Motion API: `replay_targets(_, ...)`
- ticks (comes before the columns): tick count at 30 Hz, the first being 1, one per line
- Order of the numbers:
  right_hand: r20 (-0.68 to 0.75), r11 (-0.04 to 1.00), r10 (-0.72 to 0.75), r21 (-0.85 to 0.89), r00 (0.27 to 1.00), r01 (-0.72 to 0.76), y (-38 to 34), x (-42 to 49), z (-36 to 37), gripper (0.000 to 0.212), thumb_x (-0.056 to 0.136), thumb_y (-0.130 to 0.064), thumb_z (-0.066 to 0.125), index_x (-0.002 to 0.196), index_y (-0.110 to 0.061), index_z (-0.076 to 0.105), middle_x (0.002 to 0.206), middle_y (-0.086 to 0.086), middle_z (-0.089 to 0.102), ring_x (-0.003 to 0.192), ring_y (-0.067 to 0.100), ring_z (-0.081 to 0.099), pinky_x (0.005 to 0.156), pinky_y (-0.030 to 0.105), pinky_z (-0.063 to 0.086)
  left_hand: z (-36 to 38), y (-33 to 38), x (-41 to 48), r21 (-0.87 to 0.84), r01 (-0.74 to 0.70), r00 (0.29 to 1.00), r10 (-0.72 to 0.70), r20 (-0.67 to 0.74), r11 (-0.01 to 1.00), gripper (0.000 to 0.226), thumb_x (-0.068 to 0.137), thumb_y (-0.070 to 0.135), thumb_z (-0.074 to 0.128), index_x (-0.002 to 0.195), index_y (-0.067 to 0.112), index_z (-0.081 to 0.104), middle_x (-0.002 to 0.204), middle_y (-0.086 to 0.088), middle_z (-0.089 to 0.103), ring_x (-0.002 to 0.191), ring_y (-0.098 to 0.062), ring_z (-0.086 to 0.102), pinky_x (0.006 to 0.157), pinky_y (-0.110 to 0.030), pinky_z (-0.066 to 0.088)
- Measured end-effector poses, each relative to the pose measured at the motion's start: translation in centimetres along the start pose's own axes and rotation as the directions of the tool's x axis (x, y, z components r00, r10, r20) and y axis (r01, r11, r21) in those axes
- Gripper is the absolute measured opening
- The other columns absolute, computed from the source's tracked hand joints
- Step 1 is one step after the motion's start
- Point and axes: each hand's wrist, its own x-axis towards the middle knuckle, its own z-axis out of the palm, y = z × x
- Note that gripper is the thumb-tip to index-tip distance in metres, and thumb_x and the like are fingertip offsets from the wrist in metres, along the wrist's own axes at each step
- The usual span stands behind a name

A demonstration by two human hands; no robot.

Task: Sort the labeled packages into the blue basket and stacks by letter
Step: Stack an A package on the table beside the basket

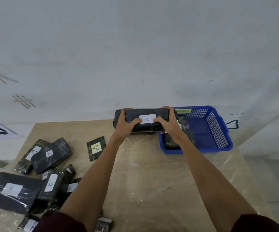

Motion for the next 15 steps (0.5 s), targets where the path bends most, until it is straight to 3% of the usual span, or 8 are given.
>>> replay_targets(4, -0.027, 0.999, -0.047, 0.018, 0.998, 0.048, 0.0, 0.2, -0.5, 0.050, 0.089, -0.008, 0.071, 0.126, -0.022, 0.040, 0.099, 0.005, 0.058, 0.081, 0.016, 0.059, 0.074, 0.052, 0.055, 0.3, 0.6, 0.1, -0.007, 0.013, 0.999, -0.013, 0.029, 1.000, 0.052, 0.087, 0.008, 0.076, 0.130, 0.015, 0.046, 0.119, -0.005, 0.064, 0.110, -0.017, 0.064, 0.080, -0.022, 0.056)
replay_targets(8, -0.021, 0.998, -0.048, 0.028, 0.999, 0.048, -0.4, 0.4, 0.0, 0.050, 0.090, -0.008, 0.070, 0.127, -0.019, 0.039, 0.097, 0.003, 0.057, 0.076, 0.015, 0.058, 0.063, 0.042, 0.050, 0.0, 0.7, 0.2, -0.021, 0.017, 1.000, -0.016, 0.012, 1.000, 0.052, 0.086, 0.005, 0.076, 0.128, 0.014, 0.046, 0.114, -0.007, 0.065, 0.102, -0.015, 0.065, 0.075, -0.021, 0.056)
replay_targets(11, -0.016, 0.999, -0.027, 0.034, 0.999, 0.028, -0.6, 0.4, 1.0, 0.049, 0.091, -0.011, 0.070, 0.126, -0.024, 0.038, 0.101, 0.005, 0.056, 0.075, 0.015, 0.061, 0.054, 0.031, 0.051, -1.0, 0.8, 0.5, -0.018, 0.003, 1.000, -0.002, 0.011, 1.000, 0.051, 0.086, 0.003, 0.075, 0.127, 0.012, 0.046, 0.114, -0.010, 0.065, 0.101, -0.017, 0.065, 0.080, -0.027, 0.058)
replay_targets(15, -0.019, 0.999, -0.019, 0.030, 1.000, 0.019, -0.9, 0.7, 2.4, 0.053, 0.091, -0.014, 0.070, 0.130, -0.026, 0.036, 0.108, 0.003, 0.057, 0.086, 0.019, 0.065, 0.061, 0.037, 0.057, -2.6, 0.9, 0.8, -0.021, -0.003, 1.000, 0.004, 0.019, 1.000, 0.051, 0.085, 0.004, 0.076, 0.125, 0.013, 0.046, 0.116, -0.013, 0.065, 0.102, -0.020, 0.066, 0.081, -0.031, 0.060)
